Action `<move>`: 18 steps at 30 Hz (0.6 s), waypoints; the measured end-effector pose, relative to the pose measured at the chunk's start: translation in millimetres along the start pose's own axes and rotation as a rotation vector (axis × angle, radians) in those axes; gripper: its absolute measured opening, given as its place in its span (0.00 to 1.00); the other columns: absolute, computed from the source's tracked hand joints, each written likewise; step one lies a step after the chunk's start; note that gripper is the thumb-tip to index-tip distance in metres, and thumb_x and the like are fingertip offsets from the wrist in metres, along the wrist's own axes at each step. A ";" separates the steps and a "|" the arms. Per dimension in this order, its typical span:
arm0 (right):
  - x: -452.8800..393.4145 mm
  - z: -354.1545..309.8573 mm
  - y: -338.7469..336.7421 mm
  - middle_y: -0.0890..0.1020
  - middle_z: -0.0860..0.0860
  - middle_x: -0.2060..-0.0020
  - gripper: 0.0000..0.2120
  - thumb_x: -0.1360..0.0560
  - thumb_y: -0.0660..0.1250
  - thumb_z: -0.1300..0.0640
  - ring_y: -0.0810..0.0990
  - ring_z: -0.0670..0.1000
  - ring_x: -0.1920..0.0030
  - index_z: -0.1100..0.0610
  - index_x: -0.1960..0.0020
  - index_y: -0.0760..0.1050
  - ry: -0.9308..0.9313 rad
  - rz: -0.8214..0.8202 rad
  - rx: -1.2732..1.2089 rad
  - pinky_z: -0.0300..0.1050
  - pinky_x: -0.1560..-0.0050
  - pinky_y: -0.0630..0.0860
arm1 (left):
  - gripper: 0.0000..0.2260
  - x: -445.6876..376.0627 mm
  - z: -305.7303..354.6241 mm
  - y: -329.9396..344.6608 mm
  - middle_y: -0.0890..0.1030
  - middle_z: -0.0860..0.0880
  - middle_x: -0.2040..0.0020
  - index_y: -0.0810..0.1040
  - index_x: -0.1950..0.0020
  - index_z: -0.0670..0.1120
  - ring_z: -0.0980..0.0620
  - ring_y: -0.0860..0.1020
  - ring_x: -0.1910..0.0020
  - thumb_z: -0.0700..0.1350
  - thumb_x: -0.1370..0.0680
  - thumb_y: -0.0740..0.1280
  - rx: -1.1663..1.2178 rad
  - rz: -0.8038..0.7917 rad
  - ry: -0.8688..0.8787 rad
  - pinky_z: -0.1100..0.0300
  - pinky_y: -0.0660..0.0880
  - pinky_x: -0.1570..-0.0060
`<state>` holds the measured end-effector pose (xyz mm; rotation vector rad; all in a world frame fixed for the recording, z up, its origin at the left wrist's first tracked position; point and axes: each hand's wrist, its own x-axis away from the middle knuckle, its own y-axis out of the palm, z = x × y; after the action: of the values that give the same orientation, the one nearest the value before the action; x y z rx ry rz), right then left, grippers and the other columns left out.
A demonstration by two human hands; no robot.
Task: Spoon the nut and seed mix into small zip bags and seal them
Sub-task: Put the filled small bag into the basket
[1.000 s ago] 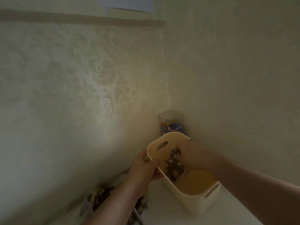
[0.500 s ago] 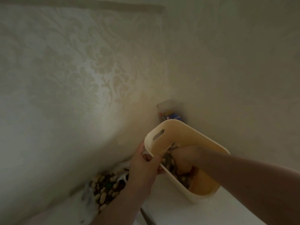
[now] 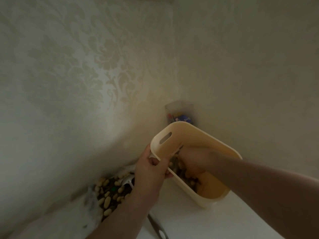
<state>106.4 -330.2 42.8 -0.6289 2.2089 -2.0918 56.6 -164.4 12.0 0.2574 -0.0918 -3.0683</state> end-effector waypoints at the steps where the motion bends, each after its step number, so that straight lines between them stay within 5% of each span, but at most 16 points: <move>1: -0.4 -1.4 0.1 0.80 0.49 0.53 0.08 0.22 0.73 0.58 0.76 0.48 0.60 0.49 0.49 0.75 -0.029 -0.049 0.025 0.40 0.63 0.71 | 0.27 0.6 0.0 0.7 0.84 0.38 0.53 0.78 0.30 0.61 0.37 0.85 0.52 0.33 0.21 0.68 0.000 -0.008 0.010 0.43 0.86 0.56; 5: 2.1 -5.9 0.7 0.82 0.53 0.46 0.10 0.21 0.72 0.59 0.78 0.49 0.58 0.54 0.40 0.80 -0.056 -0.107 0.000 0.43 0.57 0.74 | 0.29 0.3 -1.2 -0.2 0.84 0.38 0.54 0.80 0.36 0.66 0.34 0.84 0.51 0.31 0.21 0.66 -0.011 -0.017 0.028 0.35 0.84 0.53; 13: 2.8 -11.4 -17.0 0.84 0.50 0.52 0.10 0.17 0.68 0.52 0.85 0.50 0.56 0.49 0.38 0.80 -0.050 -0.029 -0.206 0.42 0.63 0.82 | 0.22 -8.3 0.3 -0.2 0.83 0.40 0.57 0.82 0.36 0.56 0.45 0.84 0.59 0.30 0.21 0.67 0.060 0.065 -0.025 0.45 0.86 0.58; 15: 3.7 -13.5 -20.3 0.85 0.50 0.55 0.08 0.17 0.66 0.49 0.86 0.50 0.59 0.48 0.41 0.81 -0.058 0.020 -0.253 0.43 0.64 0.84 | 0.20 -20.4 -5.7 -2.3 0.81 0.40 0.57 0.83 0.39 0.54 0.43 0.83 0.59 0.31 0.21 0.68 0.065 0.121 -0.058 0.40 0.86 0.56; 18: 6.5 -16.9 -20.7 0.86 0.49 0.61 0.08 0.18 0.66 0.47 0.86 0.51 0.60 0.46 0.51 0.82 -0.096 0.111 -0.241 0.48 0.57 0.85 | 0.17 -38.0 -11.2 -7.8 0.79 0.41 0.58 0.82 0.35 0.50 0.50 0.80 0.64 0.33 0.20 0.69 0.064 0.140 -0.128 0.49 0.86 0.57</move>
<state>100.9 -316.5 66.0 -0.5894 2.4002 -1.7232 95.4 -154.7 6.6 0.0553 -0.2045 -2.9432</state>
